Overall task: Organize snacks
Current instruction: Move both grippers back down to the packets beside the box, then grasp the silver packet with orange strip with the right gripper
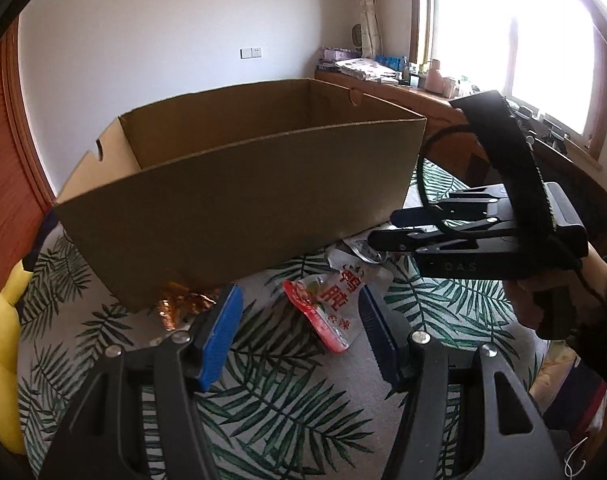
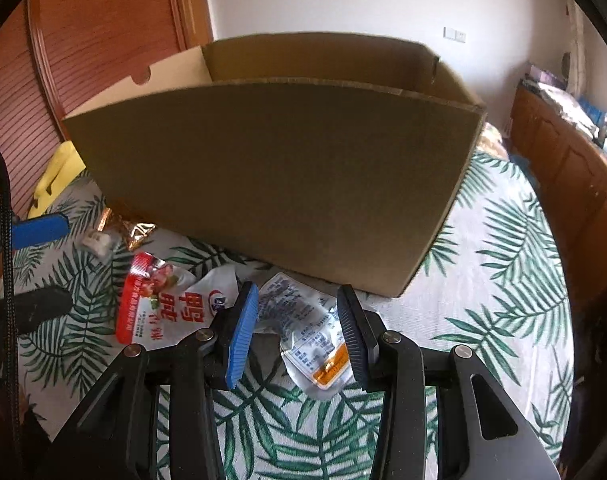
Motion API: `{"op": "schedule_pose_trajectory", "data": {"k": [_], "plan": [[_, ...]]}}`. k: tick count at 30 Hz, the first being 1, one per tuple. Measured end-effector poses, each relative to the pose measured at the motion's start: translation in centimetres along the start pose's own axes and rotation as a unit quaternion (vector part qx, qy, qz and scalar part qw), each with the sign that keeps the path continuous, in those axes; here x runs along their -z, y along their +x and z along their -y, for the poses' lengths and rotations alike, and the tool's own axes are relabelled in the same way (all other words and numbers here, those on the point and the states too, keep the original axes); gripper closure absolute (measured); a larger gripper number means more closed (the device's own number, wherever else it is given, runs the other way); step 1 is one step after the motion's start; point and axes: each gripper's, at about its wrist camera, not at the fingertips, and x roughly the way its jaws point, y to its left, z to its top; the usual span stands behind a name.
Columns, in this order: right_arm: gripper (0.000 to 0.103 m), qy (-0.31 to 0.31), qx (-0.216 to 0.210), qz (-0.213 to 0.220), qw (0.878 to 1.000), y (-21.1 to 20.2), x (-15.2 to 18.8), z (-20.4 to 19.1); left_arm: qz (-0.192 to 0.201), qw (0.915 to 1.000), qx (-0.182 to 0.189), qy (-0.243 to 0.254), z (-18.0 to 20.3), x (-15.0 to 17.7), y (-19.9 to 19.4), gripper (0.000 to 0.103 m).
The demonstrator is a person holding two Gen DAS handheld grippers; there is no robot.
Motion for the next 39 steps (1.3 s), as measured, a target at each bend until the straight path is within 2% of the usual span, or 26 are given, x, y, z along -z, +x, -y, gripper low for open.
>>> {"op": "schedule_pose_trajectory", "data": {"k": [6, 15, 21, 23, 25, 28, 39], "plan": [[0.053, -0.015, -0.010, -0.021, 1.000, 1.1, 0.2, -0.3, -0.003, 1.0000, 0.007, -0.005, 0.3, 0.2, 1.2, 0.042], [0.053, -0.022, -0.041, -0.042, 0.998, -0.3, 1.6, 0.1, -0.014, 0.9999, 0.002, 0.003, 0.5, 0.5, 1.7, 0.042], [0.053, -0.023, -0.044, -0.037, 0.998, -1.6, 2.8, 0.1, -0.017, 0.9998, 0.003, 0.003, 0.4, 0.8, 1.9, 0.042], [0.051, -0.029, -0.045, -0.035, 0.998, -2.0, 3.3, -0.1, -0.019, 0.9998, 0.004, 0.002, 0.4, 0.9, 2.2, 0.042], [0.043, -0.035, -0.044, -0.032, 0.998, -2.3, 3.6, -0.2, -0.021, 0.9998, 0.006, 0.000, 0.5, 0.9, 2.4, 0.042], [0.040, -0.043, -0.045, -0.029, 0.998, -2.9, 4.0, -0.2, -0.025, 0.9996, 0.008, -0.002, 0.8, 1.0, 2.9, 0.042], [0.030, -0.043, 0.013, -0.007, 0.999, -2.0, 4.0, -0.8, -0.031, 0.9991, 0.008, -0.029, 0.1, 0.5, 4.4, 0.042]]}}
